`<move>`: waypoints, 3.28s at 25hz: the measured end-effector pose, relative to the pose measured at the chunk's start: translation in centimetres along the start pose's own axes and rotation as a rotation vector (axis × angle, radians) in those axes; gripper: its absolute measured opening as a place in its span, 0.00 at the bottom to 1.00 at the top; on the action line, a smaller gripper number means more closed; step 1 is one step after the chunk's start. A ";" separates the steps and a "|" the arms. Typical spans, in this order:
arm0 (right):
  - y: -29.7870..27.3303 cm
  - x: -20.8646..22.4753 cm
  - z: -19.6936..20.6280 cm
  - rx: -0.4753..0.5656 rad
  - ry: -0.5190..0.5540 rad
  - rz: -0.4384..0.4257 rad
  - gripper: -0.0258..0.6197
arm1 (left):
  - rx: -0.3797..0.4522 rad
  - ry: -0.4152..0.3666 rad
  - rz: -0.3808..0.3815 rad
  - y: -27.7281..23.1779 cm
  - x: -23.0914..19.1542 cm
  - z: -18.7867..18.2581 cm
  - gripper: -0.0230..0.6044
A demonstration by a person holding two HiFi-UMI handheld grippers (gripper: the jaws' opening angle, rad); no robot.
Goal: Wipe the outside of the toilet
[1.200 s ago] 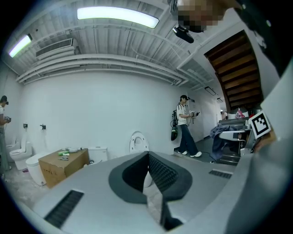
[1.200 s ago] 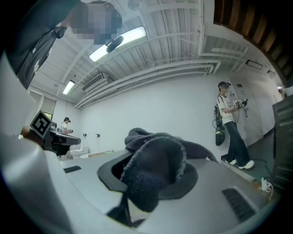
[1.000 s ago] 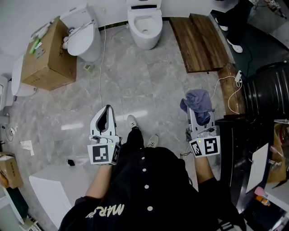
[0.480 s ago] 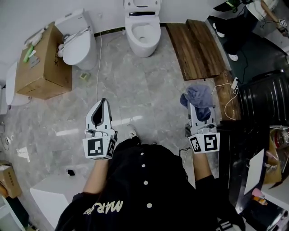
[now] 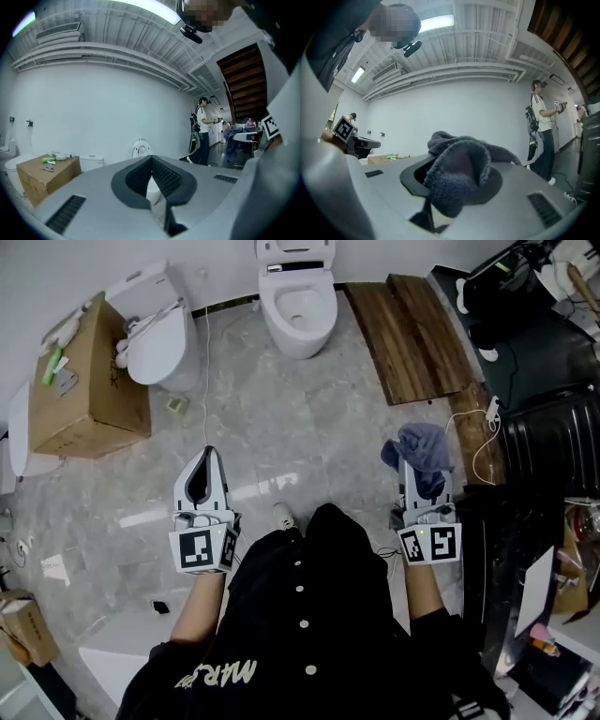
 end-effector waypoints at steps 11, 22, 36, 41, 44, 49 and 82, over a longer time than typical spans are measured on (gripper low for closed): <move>-8.3 2.7 2.3 -0.012 -0.015 -0.023 0.24 | -0.035 0.049 0.016 -7.6 -0.1 1.4 0.05; -21.0 7.7 1.7 0.028 -0.045 -0.054 0.24 | 0.001 0.018 -0.041 -18.8 -2.1 -2.0 0.05; -29.9 12.2 3.6 -0.012 -0.067 -0.097 0.24 | -0.026 0.047 -0.069 -27.2 -1.7 -1.3 0.05; -33.2 11.0 4.5 -0.034 -0.047 -0.081 0.24 | -0.061 0.060 -0.052 -29.7 -4.4 0.4 0.05; -34.8 10.7 4.1 -0.039 0.002 -0.079 0.24 | -0.047 0.061 -0.013 -32.5 -5.4 -0.1 0.05; -37.4 11.3 3.3 -0.047 0.029 -0.052 0.24 | -0.011 0.025 0.043 -37.3 -7.1 -2.4 0.05; -48.2 10.2 29.5 -0.107 0.033 -0.075 0.24 | 0.025 -0.014 0.003 -49.3 -16.0 16.9 0.05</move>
Point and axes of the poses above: the fingertips, and each gripper's own axes: y backward along the fingers, x to its right, z out of its underside, the point moved 6 cm from there along y, backward along the fingers, and after that the axes turned 3 degrees about z, right-handed, at the moved point
